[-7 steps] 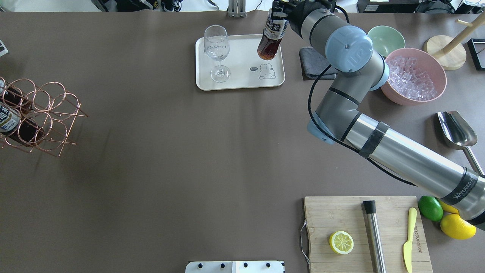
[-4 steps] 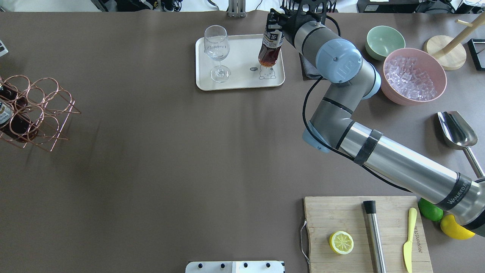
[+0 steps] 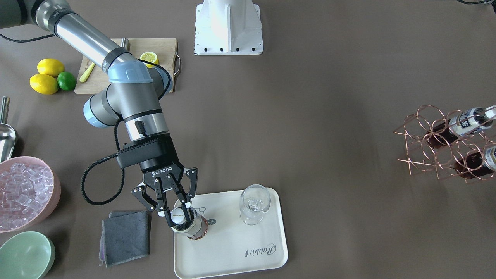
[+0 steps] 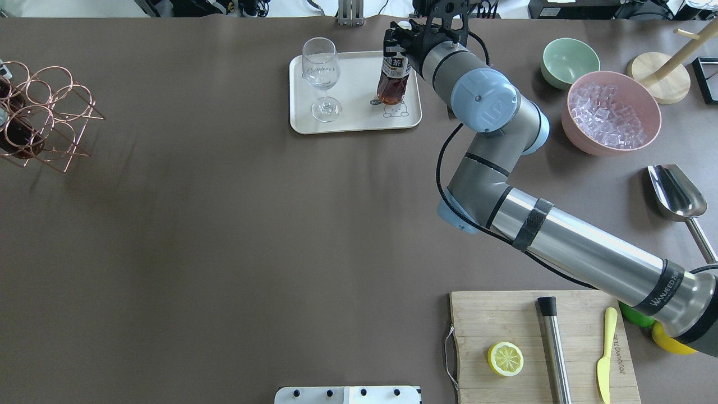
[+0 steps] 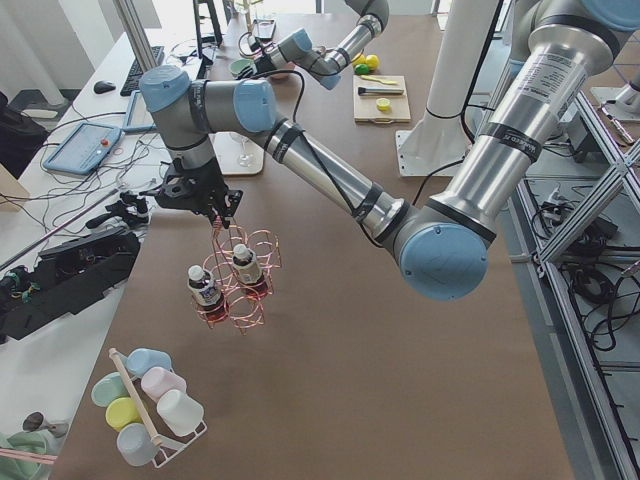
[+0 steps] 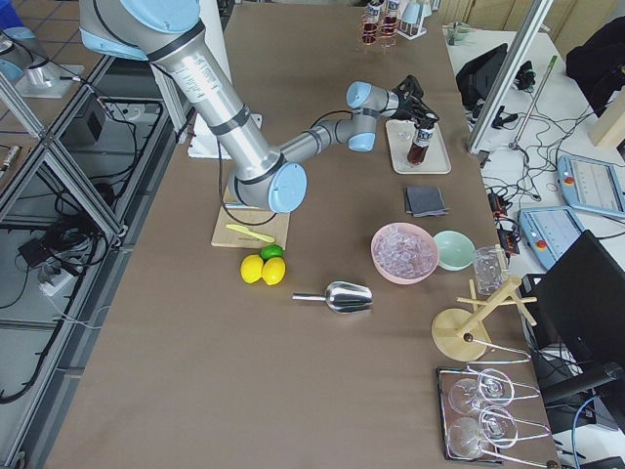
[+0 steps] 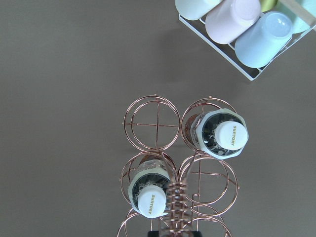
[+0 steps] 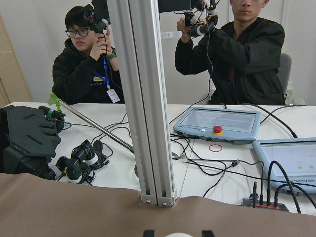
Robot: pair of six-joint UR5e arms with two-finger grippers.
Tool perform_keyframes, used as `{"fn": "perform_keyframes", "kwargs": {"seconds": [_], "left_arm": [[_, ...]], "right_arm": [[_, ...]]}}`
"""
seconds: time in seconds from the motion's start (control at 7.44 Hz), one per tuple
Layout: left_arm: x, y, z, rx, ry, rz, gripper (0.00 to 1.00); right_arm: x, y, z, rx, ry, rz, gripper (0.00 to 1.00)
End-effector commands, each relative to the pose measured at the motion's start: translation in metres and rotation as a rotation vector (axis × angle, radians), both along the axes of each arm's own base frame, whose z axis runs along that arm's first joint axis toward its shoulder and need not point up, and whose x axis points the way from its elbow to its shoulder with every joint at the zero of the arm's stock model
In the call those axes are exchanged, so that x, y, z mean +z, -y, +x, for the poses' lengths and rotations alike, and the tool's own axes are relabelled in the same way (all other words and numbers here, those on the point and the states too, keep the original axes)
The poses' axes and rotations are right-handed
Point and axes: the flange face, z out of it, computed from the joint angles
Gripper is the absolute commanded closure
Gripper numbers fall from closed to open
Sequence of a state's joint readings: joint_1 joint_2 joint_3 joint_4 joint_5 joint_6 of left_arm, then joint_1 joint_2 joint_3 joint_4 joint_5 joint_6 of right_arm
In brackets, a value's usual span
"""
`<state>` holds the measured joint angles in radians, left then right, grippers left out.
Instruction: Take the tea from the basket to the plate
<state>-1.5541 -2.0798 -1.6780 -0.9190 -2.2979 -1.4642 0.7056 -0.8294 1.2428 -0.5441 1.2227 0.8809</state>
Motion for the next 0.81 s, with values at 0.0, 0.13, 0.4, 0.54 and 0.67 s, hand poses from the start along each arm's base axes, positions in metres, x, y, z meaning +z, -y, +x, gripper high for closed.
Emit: {"fn": "perform_keyframes", "kwargs": {"seconds": [0.0,0.13,0.4,0.54,0.67], "left_arm": [[0.017,0.058,-0.006,-0.014,0.002,-0.031,1.0],[0.027,0.065,-0.009,-0.041,0.002,-0.041,1.0],[0.033,0.071,-0.003,-0.079,0.005,-0.066,1.0],[0.037,0.075,-0.002,-0.104,0.005,-0.073,1.0],[0.043,0.081,0.0,-0.128,0.005,-0.078,1.0]], "right_arm": [[0.001,-0.007,-0.011,0.005,-0.014,0.006,1.0],[0.002,-0.011,-0.015,0.006,-0.019,0.008,1.0],[0.001,-0.013,-0.017,0.004,-0.016,0.01,1.0],[-0.001,-0.016,-0.016,0.004,-0.011,0.015,1.0],[-0.011,-0.016,-0.016,0.012,0.001,0.024,0.17]]}}
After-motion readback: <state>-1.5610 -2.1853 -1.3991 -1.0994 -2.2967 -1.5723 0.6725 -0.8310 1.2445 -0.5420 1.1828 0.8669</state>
